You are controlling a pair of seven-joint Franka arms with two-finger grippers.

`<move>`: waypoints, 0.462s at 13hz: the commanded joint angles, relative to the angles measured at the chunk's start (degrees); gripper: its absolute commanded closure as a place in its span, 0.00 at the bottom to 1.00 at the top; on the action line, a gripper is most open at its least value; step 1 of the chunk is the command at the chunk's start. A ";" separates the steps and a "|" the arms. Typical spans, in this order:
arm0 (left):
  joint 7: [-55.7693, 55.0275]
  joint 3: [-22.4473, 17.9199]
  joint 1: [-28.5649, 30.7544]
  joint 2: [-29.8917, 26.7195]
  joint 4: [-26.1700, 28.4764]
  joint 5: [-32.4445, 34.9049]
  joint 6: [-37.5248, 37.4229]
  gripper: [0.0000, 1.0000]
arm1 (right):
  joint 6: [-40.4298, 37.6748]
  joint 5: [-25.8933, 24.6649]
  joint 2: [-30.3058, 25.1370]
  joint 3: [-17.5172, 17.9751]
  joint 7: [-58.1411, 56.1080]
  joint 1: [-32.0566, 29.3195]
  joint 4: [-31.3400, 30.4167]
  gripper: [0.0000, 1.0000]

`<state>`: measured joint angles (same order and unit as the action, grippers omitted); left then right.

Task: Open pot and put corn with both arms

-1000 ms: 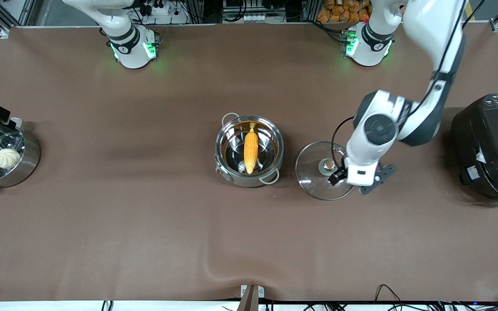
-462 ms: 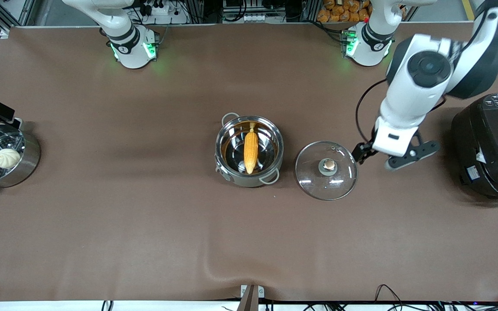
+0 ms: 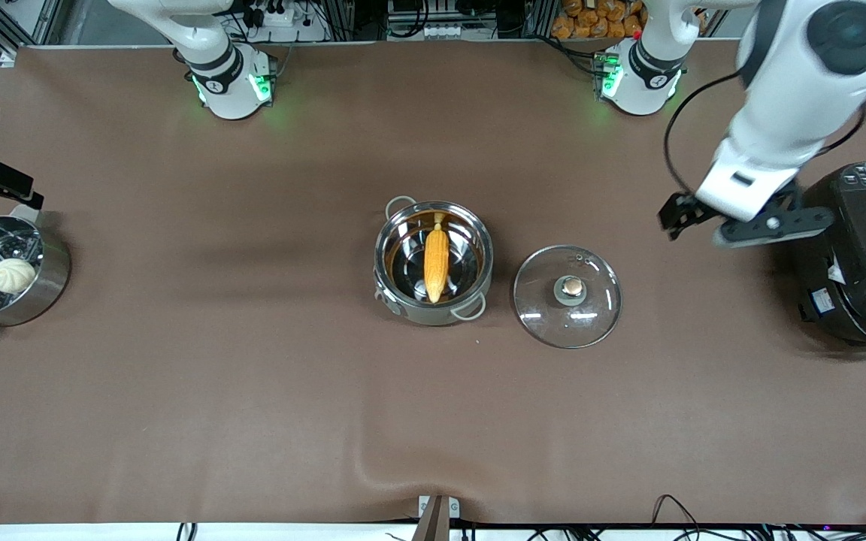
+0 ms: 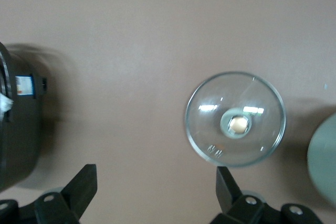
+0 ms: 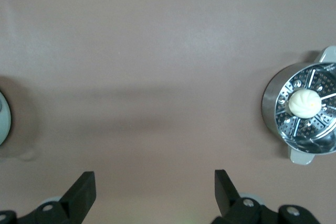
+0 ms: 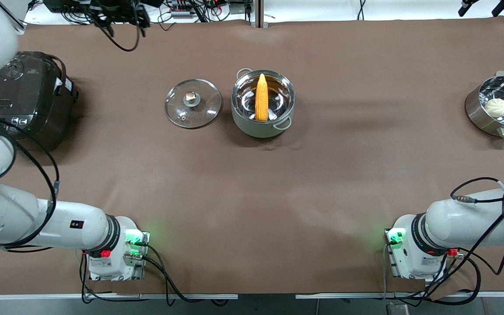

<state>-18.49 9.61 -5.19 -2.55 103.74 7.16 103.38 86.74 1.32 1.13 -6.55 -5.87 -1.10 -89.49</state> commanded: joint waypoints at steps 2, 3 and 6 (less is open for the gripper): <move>11.78 -0.20 1.94 -2.55 -2.03 -2.06 -9.83 0.00 | -0.17 -1.05 -1.05 -0.04 1.74 0.40 -0.60 0.00; 11.37 -0.29 1.59 -2.37 -3.09 -2.58 -11.35 0.00 | 0.09 -1.14 -1.05 -0.04 1.83 0.40 -0.60 0.00; 8.38 -3.88 0.09 -1.32 -7.48 -4.25 -11.45 0.00 | 1.58 -1.23 -1.05 -0.04 1.92 0.49 -0.69 0.00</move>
<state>-9.52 8.38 -4.25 -4.94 100.04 4.82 93.72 87.64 1.01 1.12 -6.55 -5.08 -1.10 -89.49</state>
